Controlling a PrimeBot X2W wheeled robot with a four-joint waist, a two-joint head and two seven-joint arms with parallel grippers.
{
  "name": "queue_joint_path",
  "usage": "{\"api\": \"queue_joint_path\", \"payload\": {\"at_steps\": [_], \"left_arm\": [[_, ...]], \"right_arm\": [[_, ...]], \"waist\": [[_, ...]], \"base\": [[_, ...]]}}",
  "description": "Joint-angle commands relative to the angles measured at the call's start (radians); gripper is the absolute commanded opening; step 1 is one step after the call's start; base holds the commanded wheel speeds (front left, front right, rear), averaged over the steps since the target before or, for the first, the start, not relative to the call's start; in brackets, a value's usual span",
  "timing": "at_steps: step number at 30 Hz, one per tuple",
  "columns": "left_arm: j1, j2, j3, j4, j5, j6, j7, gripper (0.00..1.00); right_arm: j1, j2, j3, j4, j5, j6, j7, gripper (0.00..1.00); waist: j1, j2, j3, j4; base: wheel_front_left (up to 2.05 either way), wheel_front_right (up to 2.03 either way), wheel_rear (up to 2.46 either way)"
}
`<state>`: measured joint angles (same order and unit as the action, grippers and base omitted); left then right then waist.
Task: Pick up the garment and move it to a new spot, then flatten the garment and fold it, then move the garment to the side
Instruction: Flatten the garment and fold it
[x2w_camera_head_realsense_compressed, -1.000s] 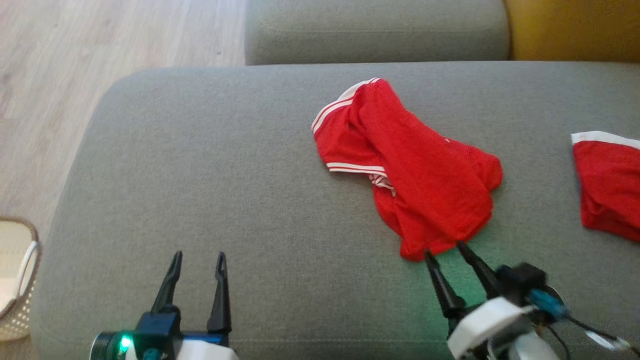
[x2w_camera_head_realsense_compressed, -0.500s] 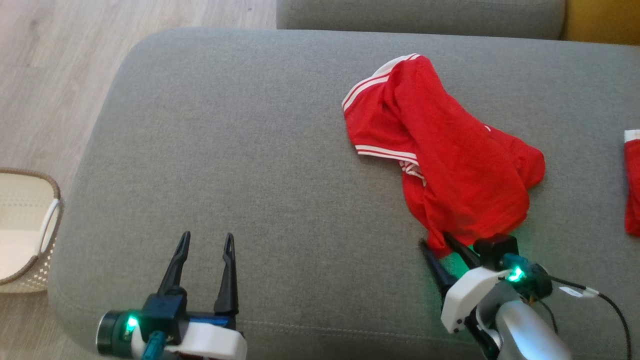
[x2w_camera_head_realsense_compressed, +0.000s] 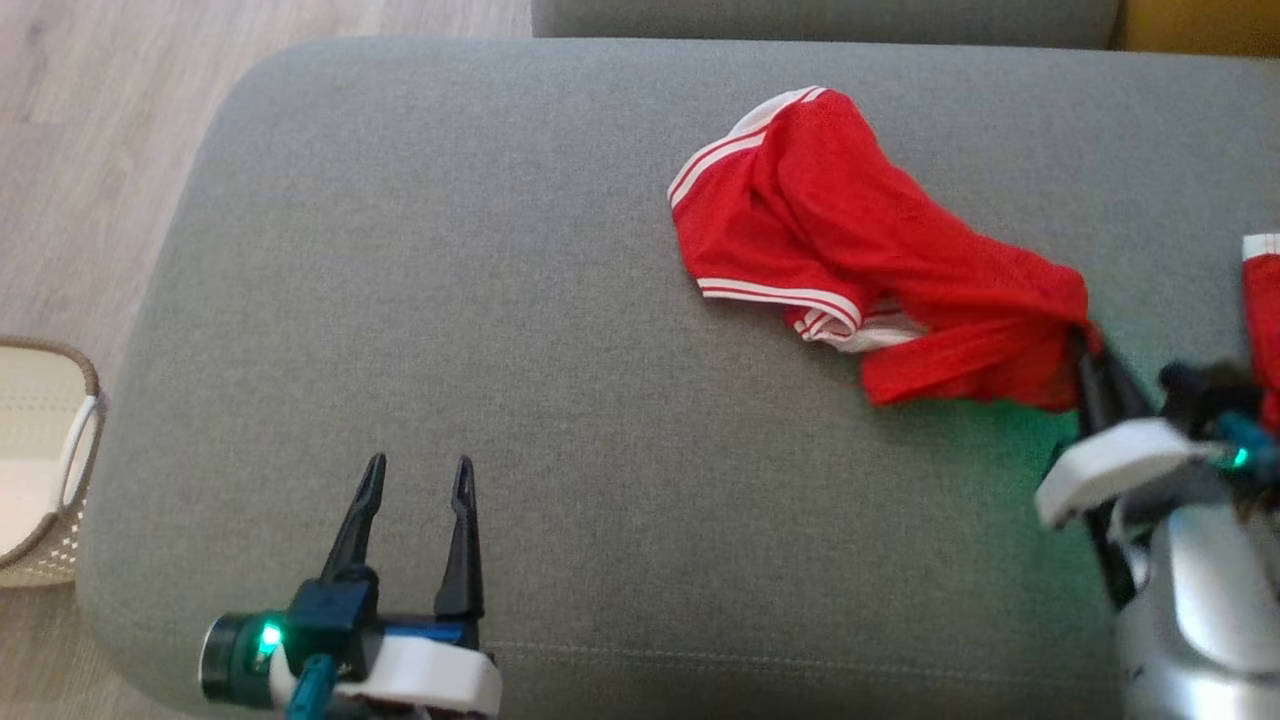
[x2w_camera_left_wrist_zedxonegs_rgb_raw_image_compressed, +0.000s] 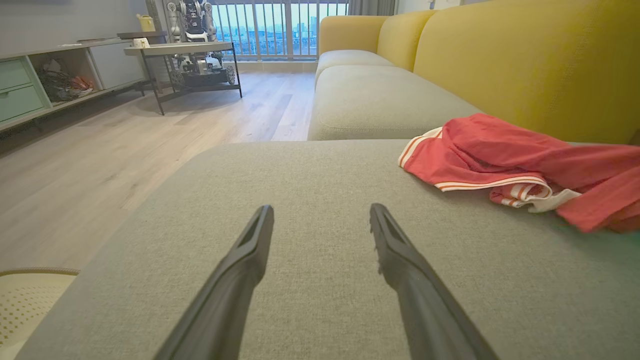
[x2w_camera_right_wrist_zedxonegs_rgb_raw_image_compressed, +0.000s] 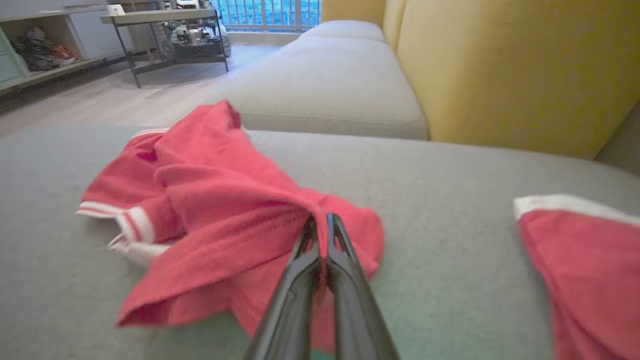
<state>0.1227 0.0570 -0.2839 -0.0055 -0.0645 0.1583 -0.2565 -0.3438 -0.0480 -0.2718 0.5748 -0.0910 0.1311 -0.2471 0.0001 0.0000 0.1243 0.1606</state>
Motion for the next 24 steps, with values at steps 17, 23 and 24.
{"api": "queue_joint_path", "payload": {"at_steps": [17,23,24], "left_arm": [[-0.217,-0.007,-0.102,-0.034,-0.010,-0.072,-0.005,1.00],[-0.323,-0.005,-0.189,0.068,0.032,-0.160,-0.005,1.00],[-0.344,-0.003,-0.199,0.094,0.041,-0.174,-0.005,1.00]], "right_arm": [[-0.267,-0.003,-0.221,-0.043,-0.300,0.000,0.001,1.00],[-0.184,-0.002,-0.071,-0.135,-0.127,0.000,-0.014,1.00],[-0.165,-0.002,-0.047,-0.167,-0.100,0.000,-0.014,1.00]], "waist": [[-0.0001,0.0000,0.109,-0.052],[-0.0001,0.0000,0.146,-0.145],[-0.0001,0.0000,0.153,-0.162]], "base": [[0.00,0.00,0.00],[0.00,0.00,0.00],[0.00,0.00,0.00]]}}
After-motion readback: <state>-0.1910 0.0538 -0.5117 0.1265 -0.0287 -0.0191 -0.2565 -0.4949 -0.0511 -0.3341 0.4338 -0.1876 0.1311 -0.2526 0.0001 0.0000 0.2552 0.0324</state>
